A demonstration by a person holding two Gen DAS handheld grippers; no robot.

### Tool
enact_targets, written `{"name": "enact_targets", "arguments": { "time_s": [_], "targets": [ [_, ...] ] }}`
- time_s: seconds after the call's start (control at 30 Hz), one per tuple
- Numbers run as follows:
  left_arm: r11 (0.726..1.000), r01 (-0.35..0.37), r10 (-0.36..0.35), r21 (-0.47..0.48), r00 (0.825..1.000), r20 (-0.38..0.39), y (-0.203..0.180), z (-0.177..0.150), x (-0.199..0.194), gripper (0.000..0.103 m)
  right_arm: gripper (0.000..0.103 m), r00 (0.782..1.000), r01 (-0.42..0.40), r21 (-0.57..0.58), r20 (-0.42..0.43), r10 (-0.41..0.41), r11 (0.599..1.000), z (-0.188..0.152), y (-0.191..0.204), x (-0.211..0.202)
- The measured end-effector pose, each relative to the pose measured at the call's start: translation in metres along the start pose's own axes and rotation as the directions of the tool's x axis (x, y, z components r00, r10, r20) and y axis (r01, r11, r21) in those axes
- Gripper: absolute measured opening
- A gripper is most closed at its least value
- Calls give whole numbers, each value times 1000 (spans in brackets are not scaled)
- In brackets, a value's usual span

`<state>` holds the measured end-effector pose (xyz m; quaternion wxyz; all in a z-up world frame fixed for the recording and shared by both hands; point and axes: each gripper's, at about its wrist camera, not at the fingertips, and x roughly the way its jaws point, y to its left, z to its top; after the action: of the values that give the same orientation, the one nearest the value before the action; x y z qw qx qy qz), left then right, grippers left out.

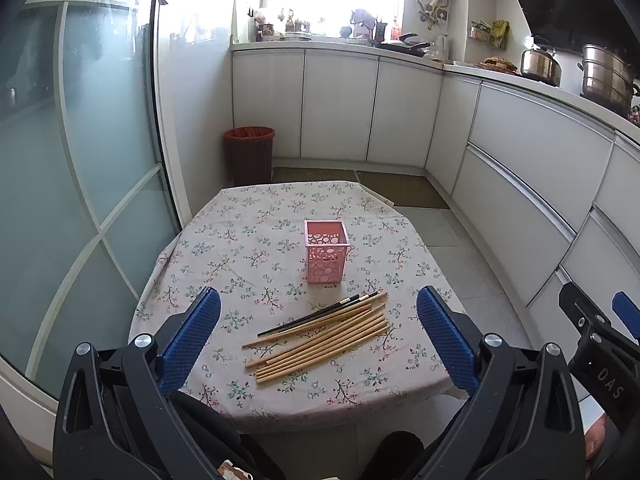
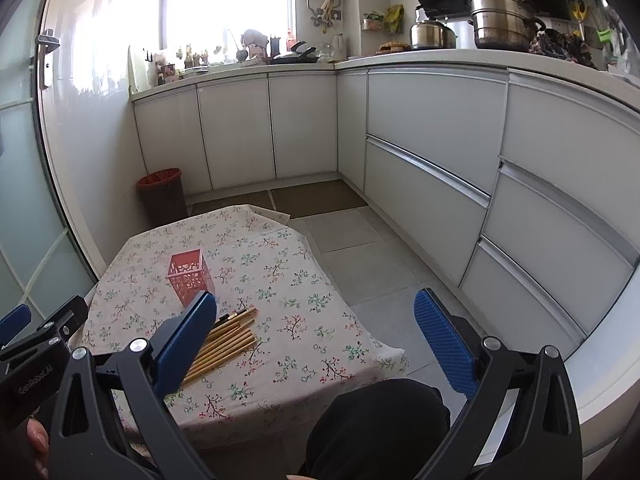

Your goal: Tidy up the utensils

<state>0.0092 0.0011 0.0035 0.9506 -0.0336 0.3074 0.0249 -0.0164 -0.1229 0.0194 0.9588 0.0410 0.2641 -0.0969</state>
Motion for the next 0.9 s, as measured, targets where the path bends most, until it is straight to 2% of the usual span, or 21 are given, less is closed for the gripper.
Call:
{"name": "enact_targets", "arguments": {
  "time_s": [0.4,0.47,0.53,0.57,0.6,0.63,0.67,0.7,0.73,0.77,0.8,0.9],
  "targets": [
    [1000,-11,12,10,998,-67,-3,-1,30,96,97,997,-1,28,-71,3,1000,-4,-5,30],
    [1000,-2,5,24,996,-94,-2,2,42,96,97,994,-23,65,-106,30,998,-6,-10,39],
    [998,31,-21,61,988,-155,-6,7,60,96,97,986,-59,133,-150,79,989,-9,-20,52],
    [994,82,-64,75,975,-215,-8,9,75,96,97,980,-73,166,-171,102,983,-11,-25,60],
    [987,143,-117,74,953,-281,-9,9,90,96,97,974,-85,192,-192,123,978,-14,-28,67],
    [975,213,-177,58,913,-367,-11,8,109,96,97,966,-99,213,-216,145,972,-17,-32,75],
    [960,280,-241,17,853,-462,-13,6,132,96,97,958,-108,231,-236,163,967,-20,-35,82],
    [945,326,-292,-35,786,-545,-14,2,153,96,97,953,-109,245,-251,171,963,-22,-38,89],
    [933,353,-323,-70,733,-599,-16,-1,170,96,97,950,-104,255,-262,172,961,-24,-41,94],
    [928,363,-333,-89,695,-637,-21,-3,188,96,97,949,-98,259,-268,169,961,-26,-44,99],
    [931,358,-313,-71,683,-659,-28,-4,201,96,97,949,-90,261,-271,162,961,-26,-46,103],
    [921,385,-245,53,680,-691,-61,-5,226,96,97,950,-58,269,-282,136,961,-27,-53,116]
  ]
}}
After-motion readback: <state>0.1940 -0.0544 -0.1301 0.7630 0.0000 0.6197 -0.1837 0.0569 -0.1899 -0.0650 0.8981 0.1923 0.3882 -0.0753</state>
